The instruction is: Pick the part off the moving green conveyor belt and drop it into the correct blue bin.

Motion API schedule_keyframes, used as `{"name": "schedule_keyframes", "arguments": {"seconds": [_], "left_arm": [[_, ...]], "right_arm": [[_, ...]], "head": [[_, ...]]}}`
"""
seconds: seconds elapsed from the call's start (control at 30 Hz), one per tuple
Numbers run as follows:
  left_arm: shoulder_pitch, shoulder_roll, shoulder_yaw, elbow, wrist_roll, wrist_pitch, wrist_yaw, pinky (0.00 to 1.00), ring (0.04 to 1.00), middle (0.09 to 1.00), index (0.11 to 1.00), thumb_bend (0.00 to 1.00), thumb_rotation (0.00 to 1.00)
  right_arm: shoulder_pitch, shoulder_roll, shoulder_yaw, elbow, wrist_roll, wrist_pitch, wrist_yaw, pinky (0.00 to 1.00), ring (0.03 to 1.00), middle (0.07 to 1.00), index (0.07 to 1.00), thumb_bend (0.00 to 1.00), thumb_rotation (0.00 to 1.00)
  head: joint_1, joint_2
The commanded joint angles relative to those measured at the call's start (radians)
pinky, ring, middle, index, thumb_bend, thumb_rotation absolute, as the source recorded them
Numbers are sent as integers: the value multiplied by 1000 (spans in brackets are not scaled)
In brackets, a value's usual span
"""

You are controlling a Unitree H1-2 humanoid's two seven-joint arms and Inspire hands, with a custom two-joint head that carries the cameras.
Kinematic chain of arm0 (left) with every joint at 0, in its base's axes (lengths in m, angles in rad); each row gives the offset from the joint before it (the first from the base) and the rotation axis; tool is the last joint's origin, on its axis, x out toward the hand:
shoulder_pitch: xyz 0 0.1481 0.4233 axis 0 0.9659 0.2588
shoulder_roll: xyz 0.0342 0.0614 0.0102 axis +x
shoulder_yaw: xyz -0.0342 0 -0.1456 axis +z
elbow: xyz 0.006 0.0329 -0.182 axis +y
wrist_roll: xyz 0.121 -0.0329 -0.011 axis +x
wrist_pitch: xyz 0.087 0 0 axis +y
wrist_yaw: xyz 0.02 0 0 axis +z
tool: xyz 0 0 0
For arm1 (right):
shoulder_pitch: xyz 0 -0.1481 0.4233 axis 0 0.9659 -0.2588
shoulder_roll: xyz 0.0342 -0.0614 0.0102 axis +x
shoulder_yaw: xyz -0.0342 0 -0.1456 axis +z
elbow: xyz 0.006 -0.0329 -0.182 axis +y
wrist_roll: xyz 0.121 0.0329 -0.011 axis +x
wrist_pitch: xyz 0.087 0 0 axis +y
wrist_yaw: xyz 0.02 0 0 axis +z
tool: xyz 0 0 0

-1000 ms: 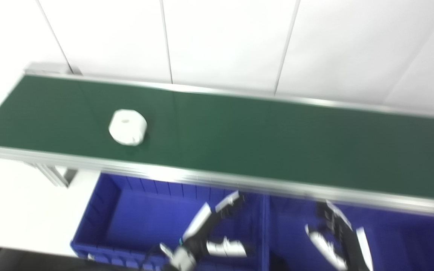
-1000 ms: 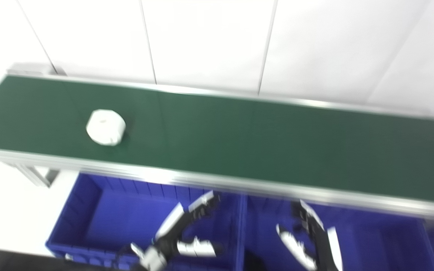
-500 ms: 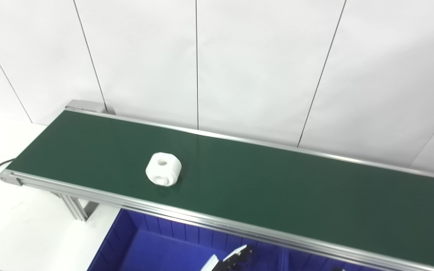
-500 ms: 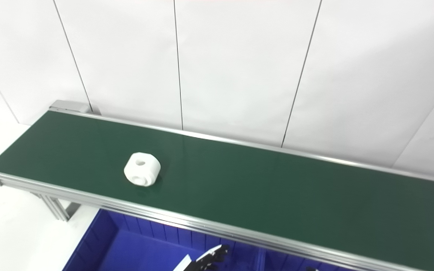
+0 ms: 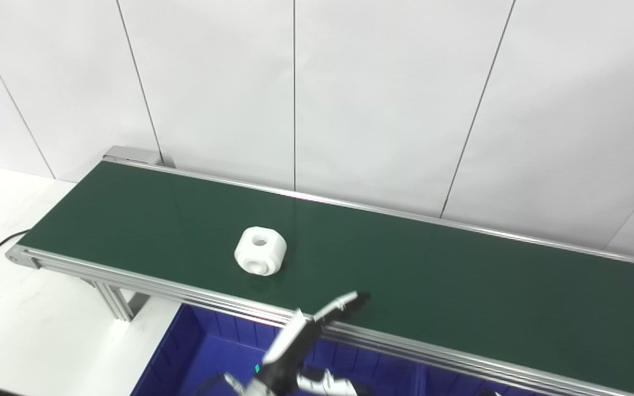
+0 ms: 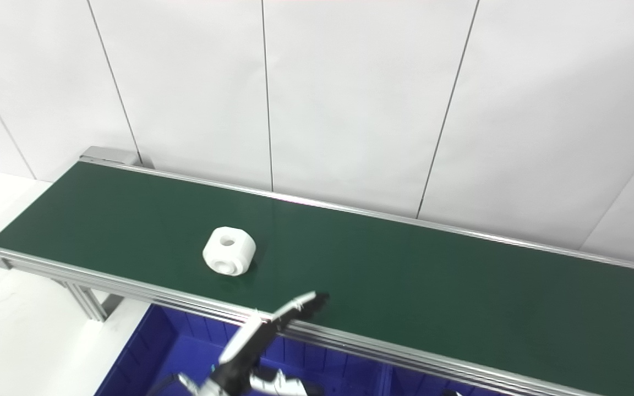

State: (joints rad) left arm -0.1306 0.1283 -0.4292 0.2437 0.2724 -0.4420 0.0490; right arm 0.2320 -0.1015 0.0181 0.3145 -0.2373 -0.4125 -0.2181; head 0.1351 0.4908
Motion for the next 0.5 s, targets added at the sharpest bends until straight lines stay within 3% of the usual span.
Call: {"name": "schedule_keyframes", "arguments": {"seconds": [0.0, 0.17, 0.2, 0.3, 0.47], "left_arm": [[-51, 27, 24, -43, 10, -28, 7, 811, 865, 886, 885, 643, 453], [-107, 68, 84, -52, 43, -18, -27, 801, 865, 896, 897, 644, 450], [-121, 74, 97, -52, 51, -12, -33, 799, 865, 898, 898, 644, 444], [-164, 88, 127, -38, 74, -3, -48, 807, 871, 903, 904, 637, 385], [-266, 107, 165, 68, 132, 50, -51, 822, 878, 903, 901, 667, 378]], "right_arm": [[-9, -10, 9, -15, 8, -57, -21, 637, 753, 806, 802, 579, 656], [-19, -27, 38, -7, 27, -57, -45, 625, 749, 796, 793, 609, 648], [-22, -32, 43, -6, 29, -57, -49, 625, 749, 794, 791, 614, 645], [-27, -43, 59, -7, 39, -57, -57, 625, 747, 791, 791, 621, 660], [-24, -48, 74, -28, 48, -57, -71, 642, 758, 791, 791, 595, 683]], "head": [[-13, 7], [-53, 32], [-63, 51], [-74, 65], [-94, 98]]}}
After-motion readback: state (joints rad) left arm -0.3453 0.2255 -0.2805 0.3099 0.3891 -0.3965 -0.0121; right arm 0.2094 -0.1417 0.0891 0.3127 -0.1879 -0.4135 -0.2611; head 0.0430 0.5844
